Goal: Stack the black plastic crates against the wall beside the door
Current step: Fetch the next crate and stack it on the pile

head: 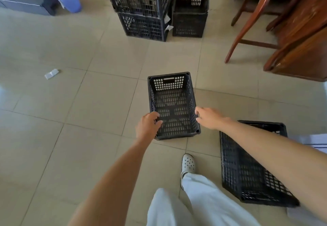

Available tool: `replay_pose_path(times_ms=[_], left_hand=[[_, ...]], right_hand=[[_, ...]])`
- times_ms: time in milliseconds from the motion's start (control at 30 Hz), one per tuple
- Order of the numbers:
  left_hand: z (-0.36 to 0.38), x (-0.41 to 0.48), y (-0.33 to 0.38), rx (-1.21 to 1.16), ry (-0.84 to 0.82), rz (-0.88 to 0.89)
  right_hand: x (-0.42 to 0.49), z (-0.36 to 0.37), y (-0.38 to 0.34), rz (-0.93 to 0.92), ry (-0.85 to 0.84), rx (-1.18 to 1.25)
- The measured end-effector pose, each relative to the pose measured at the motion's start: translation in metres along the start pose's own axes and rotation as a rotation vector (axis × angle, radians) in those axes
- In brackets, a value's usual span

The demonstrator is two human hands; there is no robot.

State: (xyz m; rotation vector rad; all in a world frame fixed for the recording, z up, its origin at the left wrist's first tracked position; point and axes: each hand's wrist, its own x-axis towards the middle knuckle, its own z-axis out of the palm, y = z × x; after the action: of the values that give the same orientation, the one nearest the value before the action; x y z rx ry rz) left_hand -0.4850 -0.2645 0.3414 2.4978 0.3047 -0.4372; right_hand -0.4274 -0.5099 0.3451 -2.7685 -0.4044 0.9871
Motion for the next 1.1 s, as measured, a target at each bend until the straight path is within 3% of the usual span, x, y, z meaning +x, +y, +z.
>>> replay_pose_path(times_ms=[467,700,833,1100], left_hand=[[0.033,0.231,-0.056,0.061,-0.066,-0.014],[0.108,0.284,-0.111,0.043,-0.272,-0.143],[0.149,0.309,-0.147,-0.017,-0.236,-0.217],[0.221,0.355,-0.191,-0.177,-0.257,-0.435]], right_hand=[[0.207,-0.011,0.054,0.197,0.010,0.085],[0.282,0.061,0.093,0.293,-0.115,0.112],[0.325,0.107,0.115,0.364,-0.217,0.119],[0.385,0.183,0.138,0.568,-0.231,0.392]])
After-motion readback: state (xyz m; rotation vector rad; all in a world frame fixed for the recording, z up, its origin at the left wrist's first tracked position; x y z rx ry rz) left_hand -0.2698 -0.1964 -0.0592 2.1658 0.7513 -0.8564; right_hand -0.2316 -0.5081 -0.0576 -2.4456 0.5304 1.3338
